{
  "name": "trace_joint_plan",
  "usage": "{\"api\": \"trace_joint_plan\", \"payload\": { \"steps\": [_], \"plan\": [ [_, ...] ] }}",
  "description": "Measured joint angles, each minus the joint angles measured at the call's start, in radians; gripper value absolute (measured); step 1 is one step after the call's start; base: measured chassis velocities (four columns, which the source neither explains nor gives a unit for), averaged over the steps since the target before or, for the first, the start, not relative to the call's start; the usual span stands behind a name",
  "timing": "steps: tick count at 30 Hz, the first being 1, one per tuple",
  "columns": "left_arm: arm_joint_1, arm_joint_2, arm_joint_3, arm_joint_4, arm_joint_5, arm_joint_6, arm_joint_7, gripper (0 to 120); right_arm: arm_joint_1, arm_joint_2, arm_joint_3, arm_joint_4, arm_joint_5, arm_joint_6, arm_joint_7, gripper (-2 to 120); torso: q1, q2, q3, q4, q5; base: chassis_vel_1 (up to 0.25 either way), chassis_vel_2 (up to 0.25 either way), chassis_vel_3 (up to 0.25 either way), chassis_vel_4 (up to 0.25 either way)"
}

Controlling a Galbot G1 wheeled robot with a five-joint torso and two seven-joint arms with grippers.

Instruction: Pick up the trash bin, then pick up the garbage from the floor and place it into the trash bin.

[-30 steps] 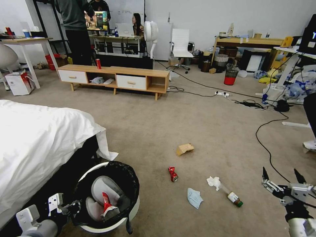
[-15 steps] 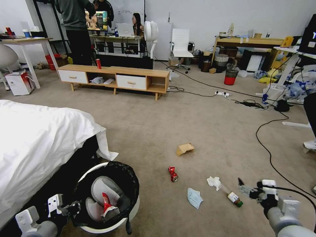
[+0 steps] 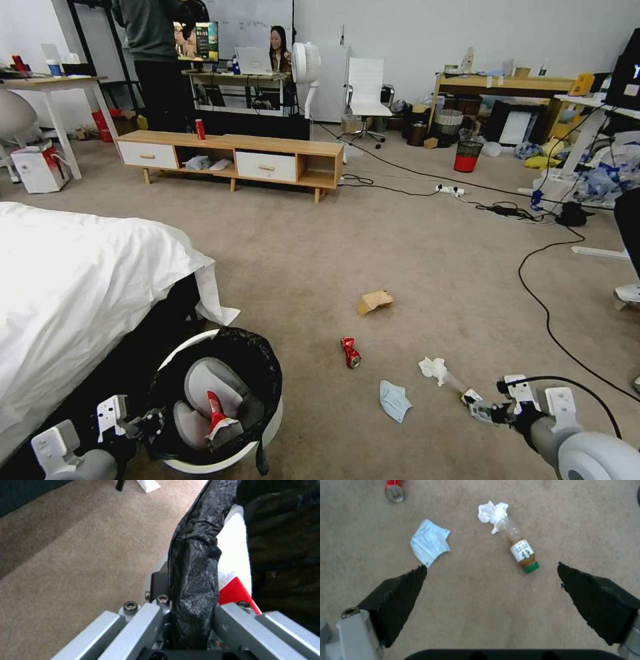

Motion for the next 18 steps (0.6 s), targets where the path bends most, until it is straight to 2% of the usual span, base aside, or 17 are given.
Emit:
{"api": "trace_joint_plan", "payload": {
  "steps": [3,5,13,15,18],
  "plan": [
    [0.0,-0.003,0.0,0.002,0.004,0.0,0.002,1,0.012,0.004,-0.006,-0.024,-0.045,0.003,-0.05,100,0.0,0.0,0.0,0.0,-0.0002,0.0,0.0,0.0,0.0],
    [-0.001,-0.009,0.002,0.005,0.012,0.0,0.004,1,0.043,0.006,-0.036,-0.078,-0.126,0.054,-0.116,100,0.0,0.0,0.0,0.0001,0.0,0.0,0.0,0.0,0.0],
    [-0.012,-0.01,0.015,0.018,0.022,0.0,0.005,1,0.119,0.009,-0.097,-0.17,-0.157,0.072,-0.166,100,0.0,0.0,0.0,-0.0003,-0.0004,0.0,0.0,0.0,0.0],
    [-0.013,-0.014,0.016,0.023,0.027,0.0,0.006,1,0.16,0.017,-0.135,-0.204,-0.157,0.085,-0.171,100,0.0,0.0,0.0,-0.0003,-0.0003,0.0,0.0,0.0,0.0],
    [-0.014,-0.019,0.012,0.024,0.031,0.0,0.006,1,0.29,0.05,-0.248,-0.306,-0.151,0.093,-0.181,100,0.0,0.0,0.0,0.0008,-0.0003,0.0,0.0,0.0,0.0]
  ]
}}
